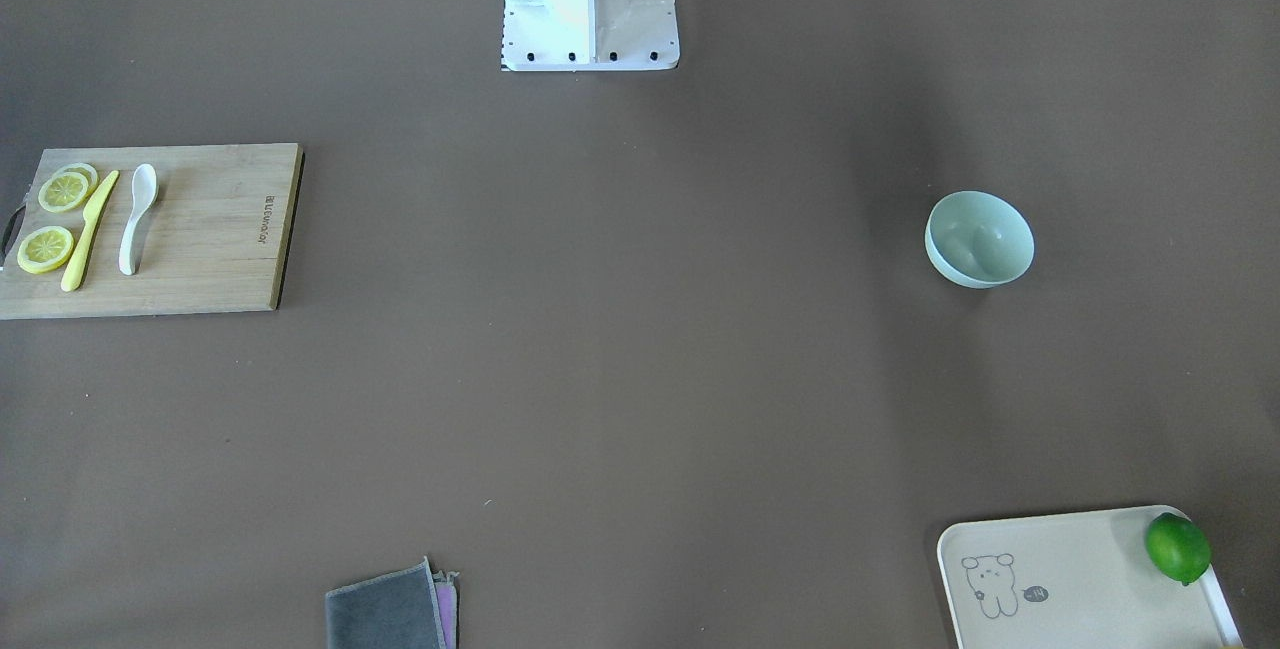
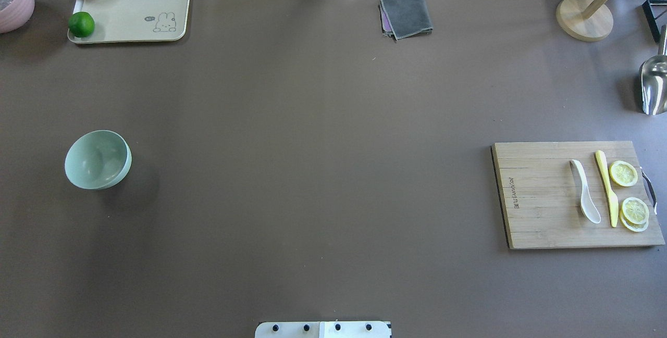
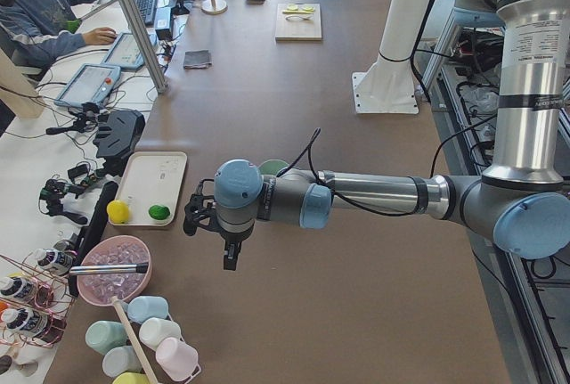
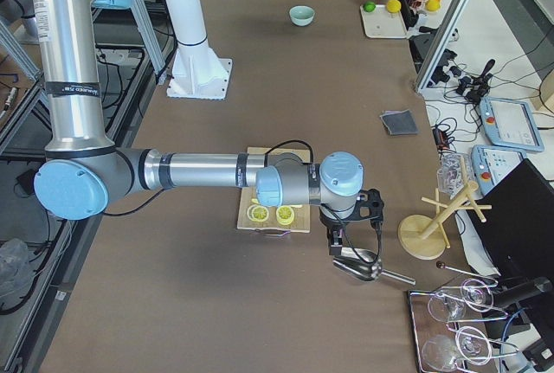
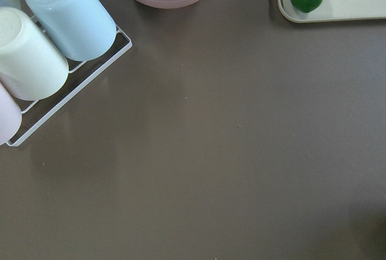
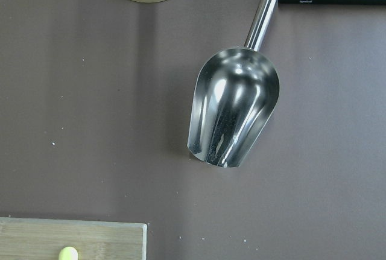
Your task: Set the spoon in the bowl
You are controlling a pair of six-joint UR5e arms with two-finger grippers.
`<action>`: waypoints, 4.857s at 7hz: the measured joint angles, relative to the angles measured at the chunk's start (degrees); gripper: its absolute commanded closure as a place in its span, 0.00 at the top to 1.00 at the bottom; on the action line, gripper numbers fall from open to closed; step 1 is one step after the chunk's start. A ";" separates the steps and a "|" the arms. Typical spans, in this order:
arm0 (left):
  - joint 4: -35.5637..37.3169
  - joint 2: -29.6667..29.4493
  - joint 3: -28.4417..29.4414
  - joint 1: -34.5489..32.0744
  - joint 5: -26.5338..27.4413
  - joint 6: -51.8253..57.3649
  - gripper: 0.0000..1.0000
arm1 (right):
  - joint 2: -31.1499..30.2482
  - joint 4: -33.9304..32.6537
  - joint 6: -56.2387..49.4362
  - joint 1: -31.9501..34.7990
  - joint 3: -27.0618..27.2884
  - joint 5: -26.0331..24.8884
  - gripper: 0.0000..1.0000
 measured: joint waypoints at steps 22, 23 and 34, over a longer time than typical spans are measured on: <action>-26.84 -1.05 0.19 39.58 10.27 -39.86 0.44 | -3.29 6.50 10.75 -16.06 10.24 3.15 1.00; -26.80 -1.14 0.33 39.88 10.30 -39.89 0.08 | -3.13 6.50 10.86 -16.46 10.25 3.11 1.00; -16.86 -27.44 -2.88 56.67 21.36 -76.89 0.00 | -7.43 23.18 40.48 -33.91 12.06 -4.43 1.00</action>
